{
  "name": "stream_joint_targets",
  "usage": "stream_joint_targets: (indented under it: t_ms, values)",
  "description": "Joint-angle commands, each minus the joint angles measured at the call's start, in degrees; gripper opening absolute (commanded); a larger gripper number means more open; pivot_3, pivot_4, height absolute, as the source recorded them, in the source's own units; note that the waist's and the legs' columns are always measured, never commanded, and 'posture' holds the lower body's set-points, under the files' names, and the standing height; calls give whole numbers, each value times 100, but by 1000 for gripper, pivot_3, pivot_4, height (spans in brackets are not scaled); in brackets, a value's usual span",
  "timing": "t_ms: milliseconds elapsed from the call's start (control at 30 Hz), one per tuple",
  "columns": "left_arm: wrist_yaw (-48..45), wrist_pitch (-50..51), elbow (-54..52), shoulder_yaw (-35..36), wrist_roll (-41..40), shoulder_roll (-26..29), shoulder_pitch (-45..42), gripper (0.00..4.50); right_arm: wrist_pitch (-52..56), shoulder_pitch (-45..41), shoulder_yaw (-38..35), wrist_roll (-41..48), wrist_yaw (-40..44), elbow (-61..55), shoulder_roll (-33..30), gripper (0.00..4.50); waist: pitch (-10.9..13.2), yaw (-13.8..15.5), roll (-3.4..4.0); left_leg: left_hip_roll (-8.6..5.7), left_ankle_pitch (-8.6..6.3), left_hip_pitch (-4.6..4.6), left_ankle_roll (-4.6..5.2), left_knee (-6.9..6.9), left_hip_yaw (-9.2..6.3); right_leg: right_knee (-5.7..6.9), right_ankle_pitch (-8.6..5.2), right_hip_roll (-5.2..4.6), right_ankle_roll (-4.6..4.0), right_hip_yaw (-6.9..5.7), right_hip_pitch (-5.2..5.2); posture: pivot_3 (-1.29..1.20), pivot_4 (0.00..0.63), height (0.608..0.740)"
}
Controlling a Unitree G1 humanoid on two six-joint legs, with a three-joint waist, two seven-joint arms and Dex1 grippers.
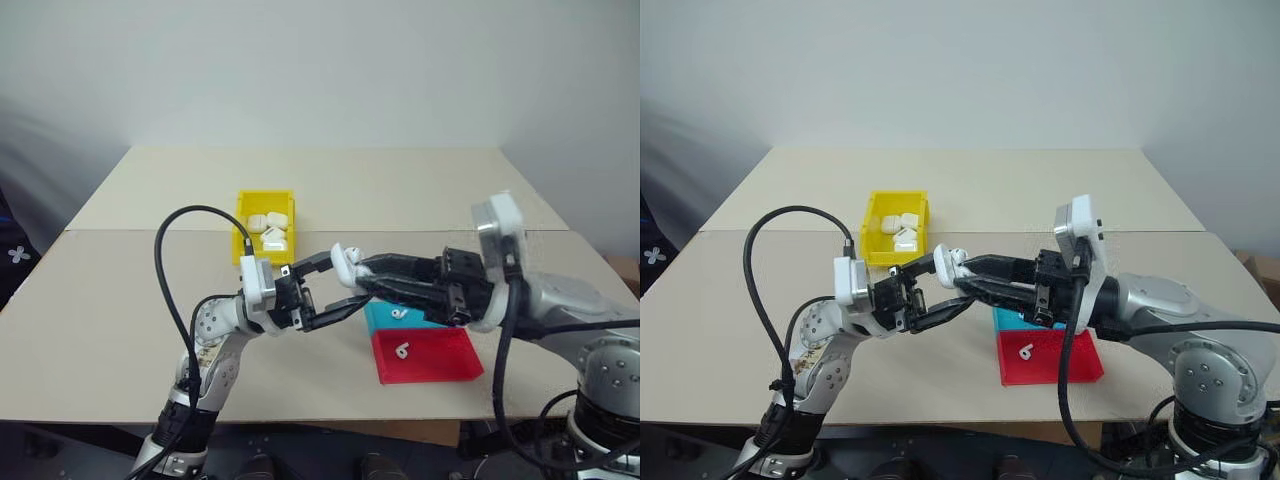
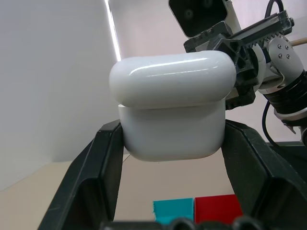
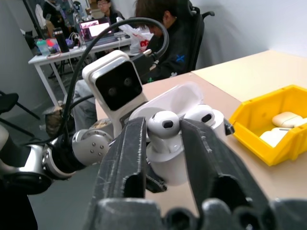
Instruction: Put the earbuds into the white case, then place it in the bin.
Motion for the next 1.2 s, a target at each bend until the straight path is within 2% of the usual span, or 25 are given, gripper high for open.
stream_joint_targets:
  t_ms: [33,167,333,467,567,767,800,1000,1200]
  values:
    - [5,-105,-128,85,-57,-39,-61,2769,-340,80,69,-54,19,-145,-179,2900,0,0,0,0,0,0,0,0,0,-1,0,0,0,0,0,0,150,740]
    - [-10,-113,-105,92,-38,-42,-67,2769,-552,163,74,-128,56,-90,-406,2900,0,2,-1,0,0,0,0,0,0,-2,0,0,0,0,0,0,150,740]
    - [-102,-219,102,27,119,-30,-104,2769,-959,152,-331,-306,398,99,-989,2900,1,8,-2,0,0,0,0,0,1,-4,0,-1,0,0,1,0,150,740]
    - [-147,-252,308,-48,267,-36,-174,2769,-875,-436,-257,-51,516,456,-1314,2900,2,-10,-3,0,0,1,0,0,2,-8,0,-1,-1,1,2,0,150,740]
    - [-121,-231,532,-144,513,-15,-331,2769,-790,-1315,273,-156,624,729,-1366,2348,2,-36,0,1,0,4,1,0,4,-5,1,2,-2,6,-1,0,150,740]
    - [-26,-135,803,-313,842,-41,-649,2769,-901,-2438,1591,-973,1259,1247,-1278,218,2,-1,0,2,-1,-3,2,-4,4,-8,3,0,-4,2,-4,0,150,740]
    - [-23,-190,888,-333,911,-63,-699,2769,-946,-2551,1783,-1138,1379,1291,-1279,66,2,7,0,0,-1,-8,2,-3,6,-10,9,-3,-14,3,-8,0,150,740]
    - [43,-360,1013,-351,1086,-211,-774,2769,-1405,-2691,2635,-2251,1880,1296,-1376,66,2,20,0,-1,-6,-17,11,-4,5,-17,17,-4,-27,-1,-11,0,150,740]
    - [85,-338,767,-313,1021,-169,-584,2769,-1652,-2510,2848,-2839,2249,1279,-1525,66,2,17,0,-1,-8,-16,13,-4,6,-16,18,-4,-28,0,-13,0,150,740]
